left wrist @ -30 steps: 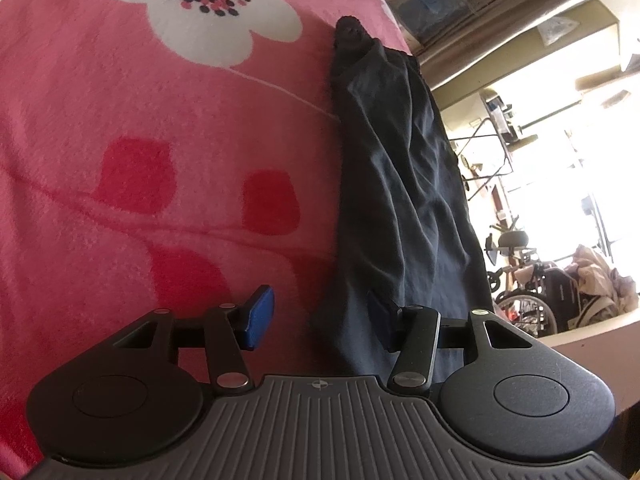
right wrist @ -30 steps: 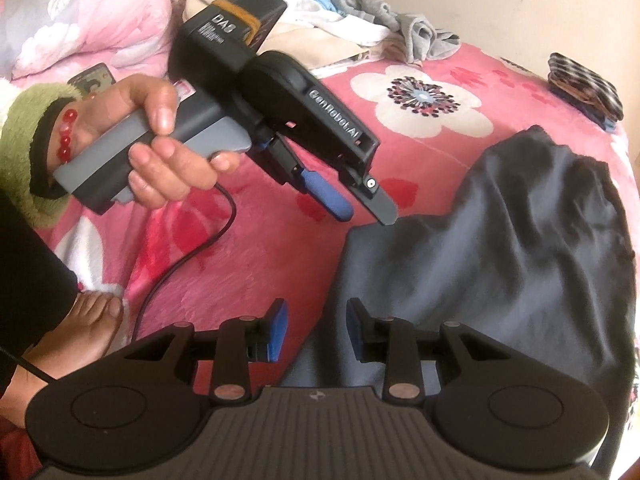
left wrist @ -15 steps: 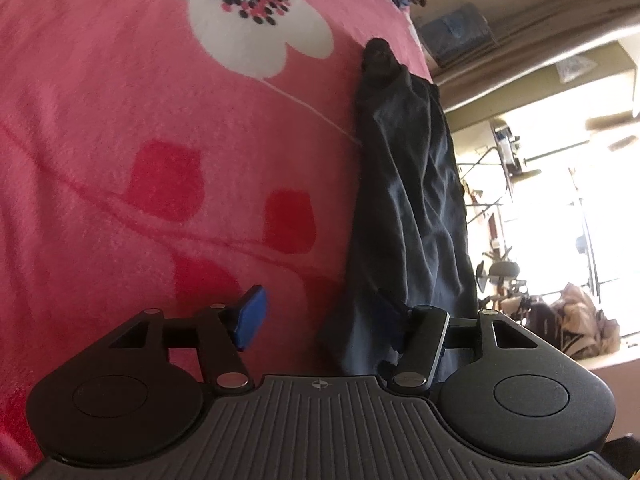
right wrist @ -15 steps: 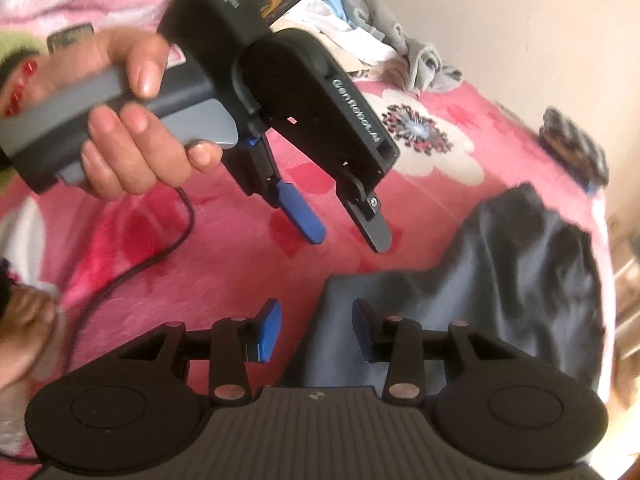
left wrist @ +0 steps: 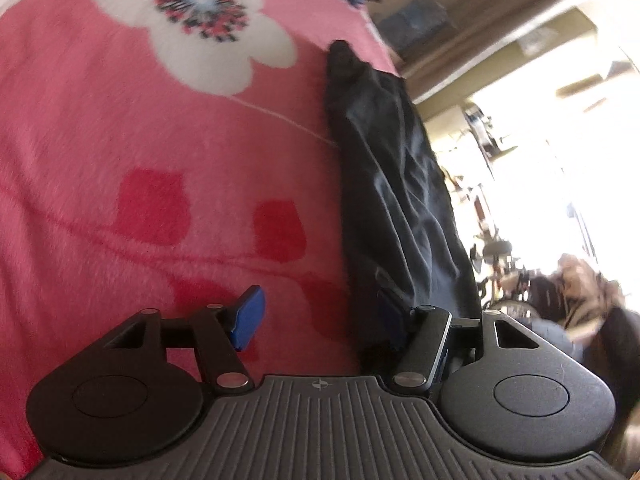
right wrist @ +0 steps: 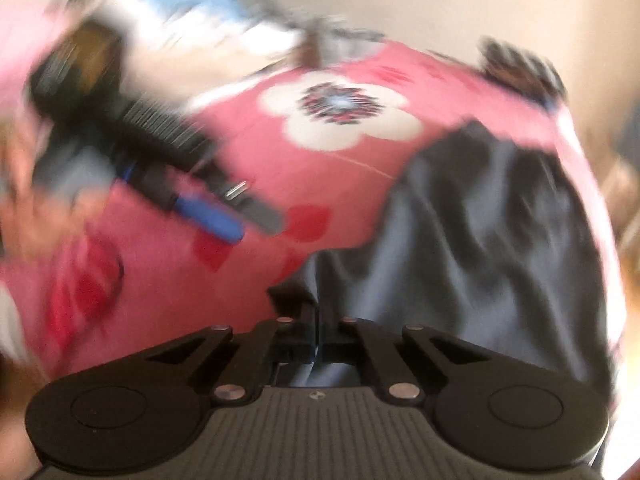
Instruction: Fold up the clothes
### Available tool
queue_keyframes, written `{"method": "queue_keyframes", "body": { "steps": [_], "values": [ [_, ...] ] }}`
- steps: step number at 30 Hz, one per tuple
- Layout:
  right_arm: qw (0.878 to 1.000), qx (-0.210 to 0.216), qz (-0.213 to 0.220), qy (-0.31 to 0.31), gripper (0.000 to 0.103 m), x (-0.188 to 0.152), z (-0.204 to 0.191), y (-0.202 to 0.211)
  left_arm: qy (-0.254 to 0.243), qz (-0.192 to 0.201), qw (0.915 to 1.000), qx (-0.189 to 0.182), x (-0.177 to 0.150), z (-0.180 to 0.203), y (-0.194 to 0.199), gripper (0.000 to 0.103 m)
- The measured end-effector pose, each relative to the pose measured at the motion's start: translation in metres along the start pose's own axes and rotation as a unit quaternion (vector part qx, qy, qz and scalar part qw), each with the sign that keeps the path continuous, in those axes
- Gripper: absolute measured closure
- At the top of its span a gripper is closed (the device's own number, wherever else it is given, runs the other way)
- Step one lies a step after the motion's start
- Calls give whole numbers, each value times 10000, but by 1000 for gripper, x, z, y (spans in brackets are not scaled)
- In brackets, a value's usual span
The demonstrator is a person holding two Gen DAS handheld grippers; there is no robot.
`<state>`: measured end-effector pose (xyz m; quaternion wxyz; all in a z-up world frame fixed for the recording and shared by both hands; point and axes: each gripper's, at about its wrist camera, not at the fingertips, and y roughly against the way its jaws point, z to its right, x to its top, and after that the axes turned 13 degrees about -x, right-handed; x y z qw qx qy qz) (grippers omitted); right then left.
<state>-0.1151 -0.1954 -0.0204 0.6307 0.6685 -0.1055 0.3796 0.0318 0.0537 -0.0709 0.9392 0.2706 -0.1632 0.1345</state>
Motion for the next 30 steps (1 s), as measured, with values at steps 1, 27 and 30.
{"method": "queue_keyframes", "body": {
  "steps": [1,27,30],
  "values": [
    [9992,125,-63,-364,102,-1,13,0,-138,-67,9999,-37,-2,3,-1,41],
    [9694,1110,163,-2182,102,-15,87,10,-777,-684,9901,-949,-25,13,-47,58],
    [9690,1141,168,-2185,102,-16,88,11,-585,-625,9918,-948,-26,9,-44,67]
  ]
}}
